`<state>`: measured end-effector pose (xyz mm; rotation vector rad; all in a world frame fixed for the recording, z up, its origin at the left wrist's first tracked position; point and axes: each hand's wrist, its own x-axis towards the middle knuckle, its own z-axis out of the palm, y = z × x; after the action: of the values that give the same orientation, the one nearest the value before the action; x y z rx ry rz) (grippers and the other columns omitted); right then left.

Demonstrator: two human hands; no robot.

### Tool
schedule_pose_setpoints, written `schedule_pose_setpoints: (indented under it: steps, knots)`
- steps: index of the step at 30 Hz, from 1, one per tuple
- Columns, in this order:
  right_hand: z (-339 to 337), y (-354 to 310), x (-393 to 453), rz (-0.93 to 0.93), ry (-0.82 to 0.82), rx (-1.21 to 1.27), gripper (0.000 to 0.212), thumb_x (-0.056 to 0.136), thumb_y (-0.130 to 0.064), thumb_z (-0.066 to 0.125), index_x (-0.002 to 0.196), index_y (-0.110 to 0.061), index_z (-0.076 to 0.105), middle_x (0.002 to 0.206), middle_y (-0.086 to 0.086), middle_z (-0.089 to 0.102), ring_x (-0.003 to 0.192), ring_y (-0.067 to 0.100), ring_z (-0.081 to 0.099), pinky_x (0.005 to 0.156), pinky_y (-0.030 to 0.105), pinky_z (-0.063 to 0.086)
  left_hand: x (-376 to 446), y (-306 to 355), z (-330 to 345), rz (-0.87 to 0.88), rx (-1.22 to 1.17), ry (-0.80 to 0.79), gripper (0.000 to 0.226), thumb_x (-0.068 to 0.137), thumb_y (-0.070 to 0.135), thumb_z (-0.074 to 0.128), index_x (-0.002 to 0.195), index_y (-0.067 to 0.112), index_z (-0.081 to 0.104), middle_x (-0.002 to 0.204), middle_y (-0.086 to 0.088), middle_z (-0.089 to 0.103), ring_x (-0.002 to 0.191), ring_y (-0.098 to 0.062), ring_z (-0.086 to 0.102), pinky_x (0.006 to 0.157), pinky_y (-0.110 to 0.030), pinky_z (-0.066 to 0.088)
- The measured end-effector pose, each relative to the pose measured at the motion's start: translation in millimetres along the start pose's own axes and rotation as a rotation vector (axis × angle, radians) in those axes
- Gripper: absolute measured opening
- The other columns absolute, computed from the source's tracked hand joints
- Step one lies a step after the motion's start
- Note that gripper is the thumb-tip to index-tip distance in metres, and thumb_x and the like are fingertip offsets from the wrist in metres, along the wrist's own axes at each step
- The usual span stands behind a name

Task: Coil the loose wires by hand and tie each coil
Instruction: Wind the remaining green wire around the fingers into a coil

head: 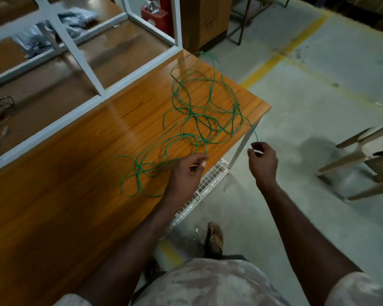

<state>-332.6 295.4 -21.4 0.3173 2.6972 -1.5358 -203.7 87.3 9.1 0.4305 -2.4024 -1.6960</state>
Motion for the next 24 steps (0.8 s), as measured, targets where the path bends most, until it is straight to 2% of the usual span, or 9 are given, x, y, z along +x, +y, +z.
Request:
schedule_pose_setpoints:
  steps: [2,6,8,10,13,15,18,21,24]
  knots:
    - [-6.0,2.3,25.6,0.010,0.005,-0.015,0.030,0.098,-0.014,0.069,0.127,-0.011,0.069,0.125,0.005,0.074,0.099,0.021,0.075,0.085,0.025,0.048,7.7,5.8,15.3,-0.017,-0.002,0.024,0.027,0.102,0.014,0.066,0.111,0.038,0.074,0.110,0.019,0.077,0.105,-0.001,0.071,0.089,-0.023,0.056]
    - [-5.8,8.9,69.9,0.011,0.002,-0.086,0.050,0.096,-0.014,0.074,0.142,-0.010,0.056,0.139,0.012,0.062,0.094,0.021,0.068,0.088,0.025,0.046,19.3,8.5,33.0,-0.039,0.029,0.076,0.022,0.103,0.010,0.066,0.115,0.024,0.077,0.111,0.013,0.078,0.105,-0.003,0.071,0.089,-0.022,0.055]
    - [-1.2,13.9,85.8,0.049,-0.045,-0.111,0.061,0.095,-0.019,0.076,0.150,-0.012,0.050,0.146,0.015,0.058,0.117,0.029,0.064,0.104,0.034,0.047,21.8,8.6,38.9,-0.062,0.031,0.085,0.021,0.103,0.008,0.065,0.116,0.019,0.078,0.110,0.013,0.078,0.103,-0.001,0.071,0.087,-0.018,0.053]
    - [5.3,16.3,96.3,0.104,-0.122,-0.125,0.068,0.096,-0.024,0.077,0.154,-0.014,0.045,0.150,0.017,0.056,0.135,0.034,0.057,0.111,0.041,0.048,24.3,9.9,42.1,-0.081,0.044,0.102,0.021,0.103,0.008,0.065,0.117,0.017,0.078,0.110,0.013,0.078,0.102,0.000,0.071,0.086,-0.014,0.051]
    - [15.1,23.0,105.5,0.158,-0.209,-0.055,0.059,0.094,-0.025,0.078,0.147,-0.014,0.055,0.137,0.015,0.068,0.115,0.034,0.071,0.102,0.051,0.058,28.4,10.7,46.0,-0.098,0.055,0.135,0.020,0.103,0.008,0.065,0.117,0.016,0.077,0.111,0.012,0.078,0.102,0.001,0.070,0.085,-0.012,0.050]
    - [17.9,25.4,109.8,0.139,-0.223,-0.054,0.039,0.093,-0.024,0.077,0.130,-0.015,0.069,0.111,0.010,0.079,0.092,0.029,0.077,0.094,0.051,0.062,30.9,12.7,49.3,-0.103,0.054,0.142,0.020,0.103,0.009,0.065,0.118,0.017,0.077,0.111,0.013,0.078,0.103,0.000,0.070,0.086,-0.013,0.051]
    - [16.7,19.6,110.7,0.069,-0.234,-0.035,0.015,0.097,-0.021,0.071,0.108,-0.013,0.080,0.082,0.001,0.078,0.073,0.021,0.074,0.083,0.046,0.064,36.6,17.8,54.3,-0.108,0.051,0.150,0.020,0.104,0.009,0.065,0.118,0.016,0.077,0.112,0.011,0.078,0.105,-0.002,0.070,0.089,-0.016,0.053]
    - [11.0,-2.7,97.5,-0.053,-0.291,0.140,0.012,0.099,-0.023,0.068,0.104,-0.020,0.078,0.076,-0.003,0.075,0.065,0.014,0.068,0.071,0.043,0.061,39.0,21.8,57.9,-0.098,0.050,0.169,0.021,0.103,0.009,0.065,0.118,0.017,0.077,0.112,0.012,0.078,0.106,-0.003,0.070,0.090,-0.019,0.054]
    - [4.1,-33.8,73.1,-0.176,-0.496,0.355,0.013,0.105,-0.008,0.065,0.115,-0.007,0.074,0.082,0.001,0.073,0.069,0.015,0.064,0.065,0.033,0.056,39.7,23.0,60.1,-0.111,0.018,0.194,0.024,0.103,0.010,0.065,0.121,0.022,0.075,0.114,0.012,0.077,0.109,-0.005,0.070,0.093,-0.028,0.057]
